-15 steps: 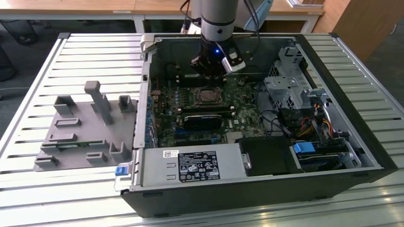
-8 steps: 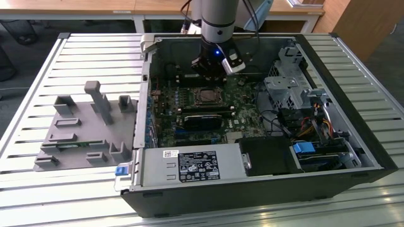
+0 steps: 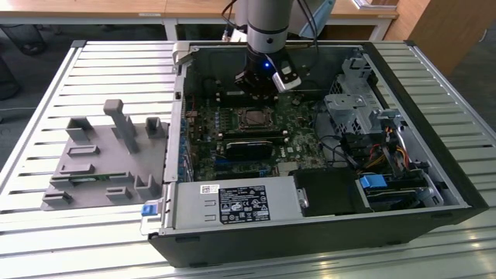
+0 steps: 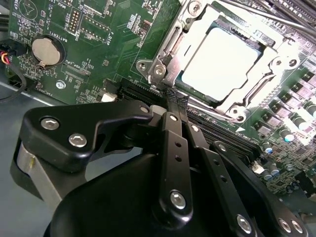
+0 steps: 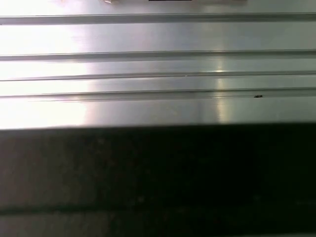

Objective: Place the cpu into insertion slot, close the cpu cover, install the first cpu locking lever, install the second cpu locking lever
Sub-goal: 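Install the first cpu locking lever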

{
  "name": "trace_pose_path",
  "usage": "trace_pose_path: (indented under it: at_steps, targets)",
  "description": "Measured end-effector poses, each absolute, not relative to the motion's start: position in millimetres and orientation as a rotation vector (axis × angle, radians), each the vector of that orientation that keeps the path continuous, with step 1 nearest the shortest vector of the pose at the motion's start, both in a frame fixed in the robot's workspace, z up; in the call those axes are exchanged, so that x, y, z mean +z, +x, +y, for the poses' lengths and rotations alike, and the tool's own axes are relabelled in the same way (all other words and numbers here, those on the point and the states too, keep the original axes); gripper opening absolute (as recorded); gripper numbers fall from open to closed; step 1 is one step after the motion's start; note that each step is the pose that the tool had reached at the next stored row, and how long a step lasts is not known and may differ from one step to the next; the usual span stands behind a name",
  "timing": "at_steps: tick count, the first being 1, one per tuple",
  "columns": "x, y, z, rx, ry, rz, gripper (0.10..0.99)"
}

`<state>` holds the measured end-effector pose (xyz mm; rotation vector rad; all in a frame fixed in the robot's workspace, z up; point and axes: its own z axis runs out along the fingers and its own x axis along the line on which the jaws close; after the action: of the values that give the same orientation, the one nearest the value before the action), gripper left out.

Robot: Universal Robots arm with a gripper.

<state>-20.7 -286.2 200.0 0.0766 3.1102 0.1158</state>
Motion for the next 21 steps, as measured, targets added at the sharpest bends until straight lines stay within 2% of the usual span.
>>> trace_pose_path:
  at_steps: [21]
  targets:
    - [198.2, -20.7, -286.3, 0.096, 0.076, 3.111, 0.106]
